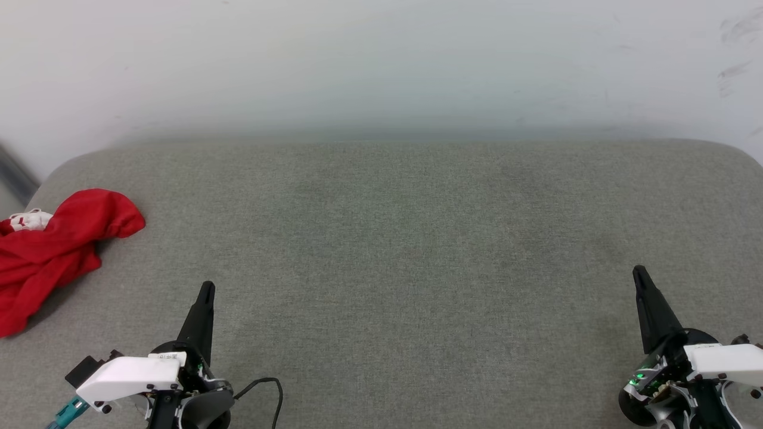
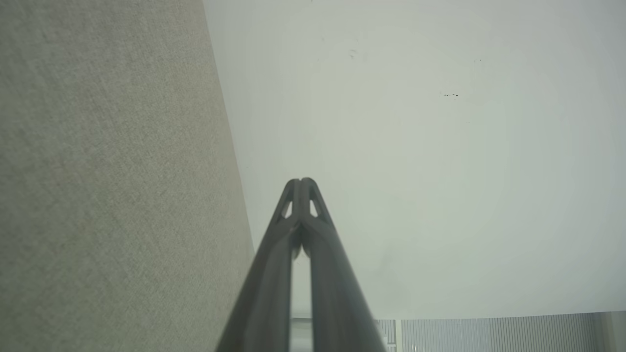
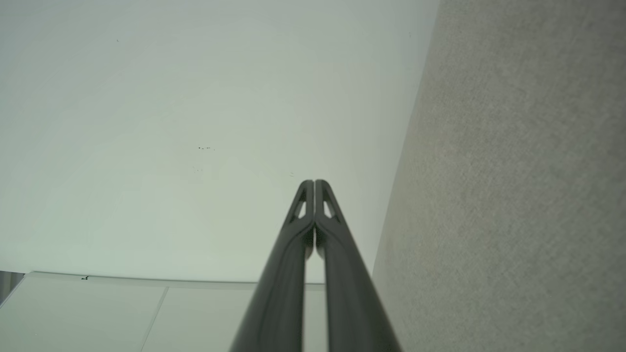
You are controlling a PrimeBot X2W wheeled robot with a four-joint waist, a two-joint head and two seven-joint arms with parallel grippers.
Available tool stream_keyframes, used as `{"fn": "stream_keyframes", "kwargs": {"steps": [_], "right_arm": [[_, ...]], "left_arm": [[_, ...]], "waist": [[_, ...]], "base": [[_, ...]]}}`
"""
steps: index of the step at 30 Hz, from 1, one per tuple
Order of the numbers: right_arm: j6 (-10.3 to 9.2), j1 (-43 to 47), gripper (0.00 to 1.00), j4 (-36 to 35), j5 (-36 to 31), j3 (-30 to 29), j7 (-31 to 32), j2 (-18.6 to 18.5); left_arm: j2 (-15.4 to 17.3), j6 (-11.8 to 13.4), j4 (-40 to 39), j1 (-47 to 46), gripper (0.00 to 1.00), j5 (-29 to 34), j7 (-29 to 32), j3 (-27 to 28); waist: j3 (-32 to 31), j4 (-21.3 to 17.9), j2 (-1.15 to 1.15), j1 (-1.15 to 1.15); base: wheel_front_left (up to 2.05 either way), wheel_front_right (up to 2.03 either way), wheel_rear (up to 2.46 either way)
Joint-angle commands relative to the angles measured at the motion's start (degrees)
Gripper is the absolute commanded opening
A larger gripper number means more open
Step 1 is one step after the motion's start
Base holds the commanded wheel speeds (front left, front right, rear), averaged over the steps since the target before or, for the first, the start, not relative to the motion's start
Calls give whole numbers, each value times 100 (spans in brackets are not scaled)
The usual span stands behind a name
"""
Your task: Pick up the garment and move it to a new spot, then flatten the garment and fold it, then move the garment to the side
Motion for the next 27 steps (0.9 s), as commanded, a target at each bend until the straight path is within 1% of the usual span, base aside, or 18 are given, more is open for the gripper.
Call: {"fn": "stream_keyframes", "kwargs": {"steps": [1,27], "right_arm": [[-2,-73,0,5,-34,-6,11,21],[-2,-73,0,5,-34,-7,11,20]], "left_arm": [[-3,-26,0,-37,0,0,9,12],[-4,-26,0,-37,0,0,9,12]], "waist": [[0,0,0,0],[0,0,0,0]], "base": [[0,0,0],[0,0,0]]}}
